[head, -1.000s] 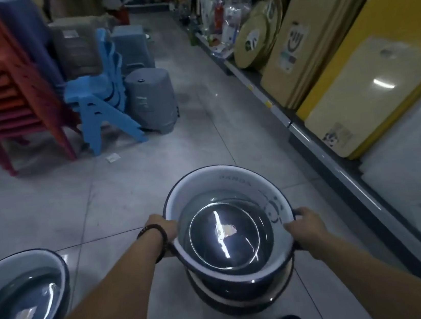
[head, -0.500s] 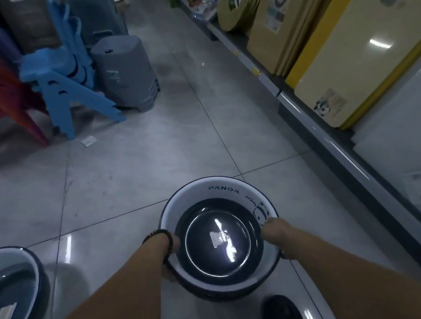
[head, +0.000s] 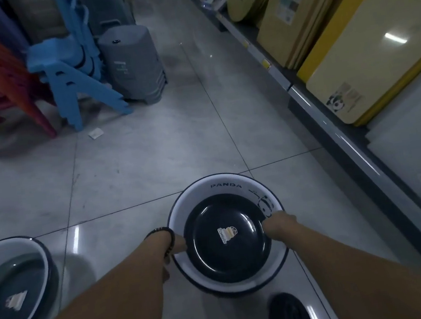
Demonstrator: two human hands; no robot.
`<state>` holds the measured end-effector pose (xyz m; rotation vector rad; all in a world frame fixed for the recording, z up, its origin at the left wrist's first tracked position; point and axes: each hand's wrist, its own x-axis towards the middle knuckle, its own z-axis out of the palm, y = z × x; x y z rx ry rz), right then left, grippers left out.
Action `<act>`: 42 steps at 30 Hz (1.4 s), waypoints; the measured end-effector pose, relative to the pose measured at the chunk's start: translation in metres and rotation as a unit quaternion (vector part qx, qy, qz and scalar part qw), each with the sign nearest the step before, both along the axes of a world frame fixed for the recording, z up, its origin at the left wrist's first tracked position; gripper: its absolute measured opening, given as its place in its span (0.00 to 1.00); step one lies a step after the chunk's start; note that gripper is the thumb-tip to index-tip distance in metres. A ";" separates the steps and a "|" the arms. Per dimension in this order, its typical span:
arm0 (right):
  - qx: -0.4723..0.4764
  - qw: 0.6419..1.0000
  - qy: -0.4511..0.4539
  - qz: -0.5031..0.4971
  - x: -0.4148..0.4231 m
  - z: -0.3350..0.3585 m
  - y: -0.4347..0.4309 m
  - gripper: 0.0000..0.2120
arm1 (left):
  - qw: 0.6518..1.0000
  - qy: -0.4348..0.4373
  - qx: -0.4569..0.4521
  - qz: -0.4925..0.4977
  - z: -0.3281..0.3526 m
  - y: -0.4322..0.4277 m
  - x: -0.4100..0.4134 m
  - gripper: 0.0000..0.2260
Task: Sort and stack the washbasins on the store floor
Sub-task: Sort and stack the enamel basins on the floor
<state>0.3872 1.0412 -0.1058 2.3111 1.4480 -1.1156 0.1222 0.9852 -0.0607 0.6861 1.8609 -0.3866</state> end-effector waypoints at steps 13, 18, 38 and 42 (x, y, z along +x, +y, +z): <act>0.105 0.933 0.230 0.255 -0.233 0.079 -0.070 0.10 | 0.963 0.039 0.266 0.015 0.089 -0.091 -0.168 0.11; -0.025 0.913 0.362 0.186 -0.339 0.059 -0.143 0.06 | 0.948 0.150 0.282 0.002 0.119 -0.177 -0.271 0.12; -0.186 0.905 0.370 -0.096 -0.587 -0.077 -0.203 0.10 | 0.985 0.102 0.136 0.017 0.082 -0.252 -0.396 0.24; -0.157 0.898 0.390 -0.129 -0.585 -0.065 -0.207 0.12 | 0.990 0.118 0.079 -0.001 0.087 -0.249 -0.396 0.24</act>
